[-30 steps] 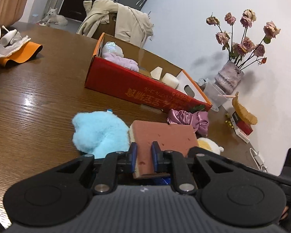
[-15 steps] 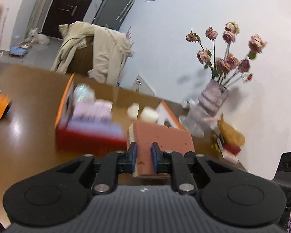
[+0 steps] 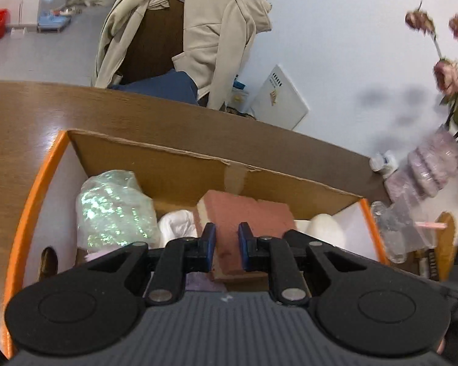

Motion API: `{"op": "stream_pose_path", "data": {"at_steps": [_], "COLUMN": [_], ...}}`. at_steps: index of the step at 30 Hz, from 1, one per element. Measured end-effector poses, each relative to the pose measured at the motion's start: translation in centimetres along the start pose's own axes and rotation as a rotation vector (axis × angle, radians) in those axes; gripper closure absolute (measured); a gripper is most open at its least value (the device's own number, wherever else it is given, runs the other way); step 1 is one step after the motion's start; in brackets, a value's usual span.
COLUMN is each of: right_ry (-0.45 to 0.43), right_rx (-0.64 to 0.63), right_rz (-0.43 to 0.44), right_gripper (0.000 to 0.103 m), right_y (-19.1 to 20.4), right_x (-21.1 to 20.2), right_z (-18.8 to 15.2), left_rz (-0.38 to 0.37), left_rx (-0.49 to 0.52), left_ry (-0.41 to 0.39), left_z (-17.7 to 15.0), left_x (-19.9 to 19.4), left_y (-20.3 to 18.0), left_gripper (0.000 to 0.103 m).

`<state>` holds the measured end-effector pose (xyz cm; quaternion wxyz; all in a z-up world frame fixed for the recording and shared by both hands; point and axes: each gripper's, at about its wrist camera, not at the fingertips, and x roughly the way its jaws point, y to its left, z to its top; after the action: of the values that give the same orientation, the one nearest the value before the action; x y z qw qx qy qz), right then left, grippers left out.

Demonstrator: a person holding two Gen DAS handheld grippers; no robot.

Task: Organize soft objects
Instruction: 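Carry the sponge block over the box, lower it in, open both tools, then move both tools back to the yellow-and-white plush hamster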

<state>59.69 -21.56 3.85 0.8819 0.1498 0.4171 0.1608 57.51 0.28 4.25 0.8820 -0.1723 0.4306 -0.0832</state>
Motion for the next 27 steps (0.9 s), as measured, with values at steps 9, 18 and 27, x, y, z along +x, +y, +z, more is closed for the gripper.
{"op": "stream_pose_path", "data": {"at_steps": [9, 18, 27], "right_ry": [-0.082, -0.215, -0.303], "right_rx": [-0.155, -0.223, -0.289], "right_rz": [-0.142, -0.068, -0.103], "right_gripper": [0.076, 0.049, 0.036], "right_y": [2.9, 3.8, 4.6], "right_x": [-0.2, -10.0, -22.5], "right_z": [-1.2, -0.3, -2.4], "left_rz": [0.101, 0.065, 0.066], "left_rx": [0.093, 0.216, 0.294], "left_ry": [-0.045, -0.133, -0.265], "left_z": [-0.3, -1.0, -4.4], "left_x": [1.2, -8.7, -20.7], "left_y": [-0.6, -1.7, -5.1], "left_gripper": [0.045, 0.036, 0.034]}}
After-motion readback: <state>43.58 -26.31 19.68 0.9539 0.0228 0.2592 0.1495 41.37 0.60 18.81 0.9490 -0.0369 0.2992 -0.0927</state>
